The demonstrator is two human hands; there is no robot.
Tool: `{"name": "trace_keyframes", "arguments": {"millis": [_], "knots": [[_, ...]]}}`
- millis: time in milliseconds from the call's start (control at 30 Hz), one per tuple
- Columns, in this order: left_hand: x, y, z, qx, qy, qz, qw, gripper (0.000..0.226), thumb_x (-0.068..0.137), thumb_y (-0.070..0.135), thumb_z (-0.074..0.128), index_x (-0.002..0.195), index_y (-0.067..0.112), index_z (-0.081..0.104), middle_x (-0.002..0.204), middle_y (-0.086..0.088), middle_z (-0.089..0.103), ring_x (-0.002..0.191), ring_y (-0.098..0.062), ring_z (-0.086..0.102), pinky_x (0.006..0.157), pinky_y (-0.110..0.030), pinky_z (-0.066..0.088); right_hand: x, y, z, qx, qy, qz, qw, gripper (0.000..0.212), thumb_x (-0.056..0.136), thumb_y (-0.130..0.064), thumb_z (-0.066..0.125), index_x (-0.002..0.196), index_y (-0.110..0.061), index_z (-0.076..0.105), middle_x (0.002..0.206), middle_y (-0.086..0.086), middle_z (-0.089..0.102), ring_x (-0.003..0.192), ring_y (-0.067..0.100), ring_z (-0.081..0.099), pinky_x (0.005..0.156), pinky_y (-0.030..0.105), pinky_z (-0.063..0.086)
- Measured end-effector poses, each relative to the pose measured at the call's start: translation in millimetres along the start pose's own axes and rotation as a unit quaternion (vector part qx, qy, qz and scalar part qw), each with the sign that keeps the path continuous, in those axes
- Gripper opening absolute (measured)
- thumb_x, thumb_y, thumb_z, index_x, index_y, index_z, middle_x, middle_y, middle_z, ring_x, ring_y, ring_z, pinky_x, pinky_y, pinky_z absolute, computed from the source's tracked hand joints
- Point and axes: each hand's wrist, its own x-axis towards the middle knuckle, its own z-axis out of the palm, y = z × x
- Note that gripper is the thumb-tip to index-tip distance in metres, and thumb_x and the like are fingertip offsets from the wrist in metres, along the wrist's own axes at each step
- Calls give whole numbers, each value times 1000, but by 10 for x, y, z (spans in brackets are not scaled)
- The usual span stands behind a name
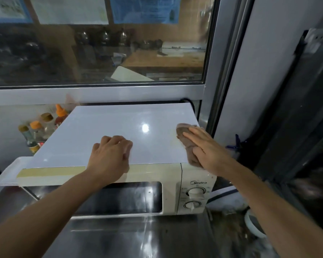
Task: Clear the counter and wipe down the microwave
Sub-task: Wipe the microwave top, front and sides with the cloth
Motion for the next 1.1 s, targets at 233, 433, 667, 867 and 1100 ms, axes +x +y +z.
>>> {"name": "trace_keyframes", "arguments": {"millis": [233, 433, 667, 867, 1100], "knots": [[-181, -44, 13, -15, -4, -13, 1000, 28, 93, 13, 44, 117, 23, 55, 134, 7, 46, 117, -26, 37, 89, -37, 31, 422, -24, -105, 13, -17, 101, 995, 51, 97, -17, 31, 147, -19, 25, 158, -4, 10, 144, 19, 8, 117, 38, 14], [-205, -125, 28, -42, -14, -1, 999, 25, 94, 15, 42, 116, 19, 54, 130, 4, 48, 118, -28, 36, 87, -40, 30, -215, -238, -30, -50, -15, 61, 997, 51, 99, -21, 32, 149, -24, 22, 159, -5, 7, 146, 13, -1, 120, 41, 6], [-332, -583, -122, -54, -23, 5, 998, 37, 94, 24, 49, 131, 27, 46, 143, 6, 41, 130, -27, 31, 103, -48, 27, -478, -477, -289, 107, -79, 88, 987, 60, 99, -28, 42, 151, -27, 12, 159, -13, -3, 145, 4, -4, 120, 38, 4], [-419, -1161, -207, -34, -24, -13, 999, 34, 95, 26, 45, 129, 29, 48, 142, 7, 41, 126, -28, 32, 99, -48, 29, -337, -681, -126, -112, -147, 72, 980, 82, 92, -45, 51, 151, -27, -4, 157, -4, -20, 143, 13, -22, 119, 42, -5], [-380, -1210, -186, -34, -14, 7, 999, 35, 93, 27, 46, 127, 29, 49, 139, 5, 42, 120, -29, 34, 97, -46, 32, -47, -1141, 262, -145, -152, 21, 977, 77, 95, -50, 42, 151, -23, -4, 158, 5, -17, 143, 15, -22, 116, 38, -14]]}}
